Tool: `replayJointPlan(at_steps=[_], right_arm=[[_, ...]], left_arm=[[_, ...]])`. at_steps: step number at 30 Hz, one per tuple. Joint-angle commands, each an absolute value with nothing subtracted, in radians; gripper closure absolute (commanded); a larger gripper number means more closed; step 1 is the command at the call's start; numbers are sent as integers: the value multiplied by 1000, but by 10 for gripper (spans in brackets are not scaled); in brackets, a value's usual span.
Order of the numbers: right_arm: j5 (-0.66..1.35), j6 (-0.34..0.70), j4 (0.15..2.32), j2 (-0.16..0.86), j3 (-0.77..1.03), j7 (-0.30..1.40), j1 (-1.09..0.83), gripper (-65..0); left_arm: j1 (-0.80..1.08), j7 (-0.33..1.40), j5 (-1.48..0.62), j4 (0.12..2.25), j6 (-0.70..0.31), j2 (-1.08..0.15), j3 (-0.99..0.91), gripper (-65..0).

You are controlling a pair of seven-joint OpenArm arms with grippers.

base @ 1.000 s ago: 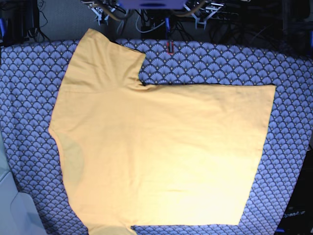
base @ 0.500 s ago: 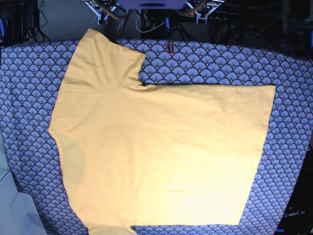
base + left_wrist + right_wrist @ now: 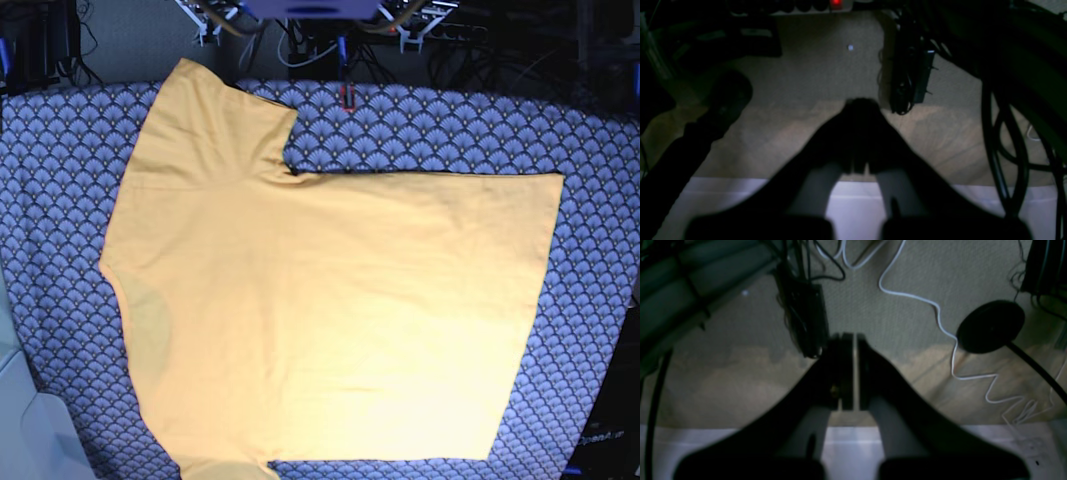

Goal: Fold the T-shirt properly

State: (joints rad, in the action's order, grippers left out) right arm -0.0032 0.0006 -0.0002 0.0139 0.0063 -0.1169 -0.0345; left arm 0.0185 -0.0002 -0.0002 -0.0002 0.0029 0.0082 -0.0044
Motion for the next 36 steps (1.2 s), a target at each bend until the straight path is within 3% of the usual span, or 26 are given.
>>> replayJointPlan(at_steps=[1, 9, 19, 25, 29, 32, 36], right_arm=[[-2, 8, 0, 15, 8, -120, -39, 0], [-2, 8, 0, 38, 8, -348, -165, 0], [-2, 8, 0, 85, 7, -877, -438, 0], [-2, 8, 0, 113, 8, -1167, -555, 0], [-2, 8, 0, 130, 7, -1379, -634, 0], [-2, 8, 38, 131, 8, -1377, -676, 0], [-2, 8, 196, 133, 8, -1380, -771, 0]], left_arm=[[24, -2, 2, 0, -1, 7, -4, 0], [165, -222, 7, 0, -5, -24, 1, 0], [358, -545, 5, 0, -12, -82, -2, 0], [490, -842, -22, 0, -194, -101, -18, 0], [604, -1132, -105, 0, -317, -99, -77, 0], [676, -1314, -154, 0, -387, -97, -113, 0], [725, -1314, -196, 21, -443, -96, -128, 0]])
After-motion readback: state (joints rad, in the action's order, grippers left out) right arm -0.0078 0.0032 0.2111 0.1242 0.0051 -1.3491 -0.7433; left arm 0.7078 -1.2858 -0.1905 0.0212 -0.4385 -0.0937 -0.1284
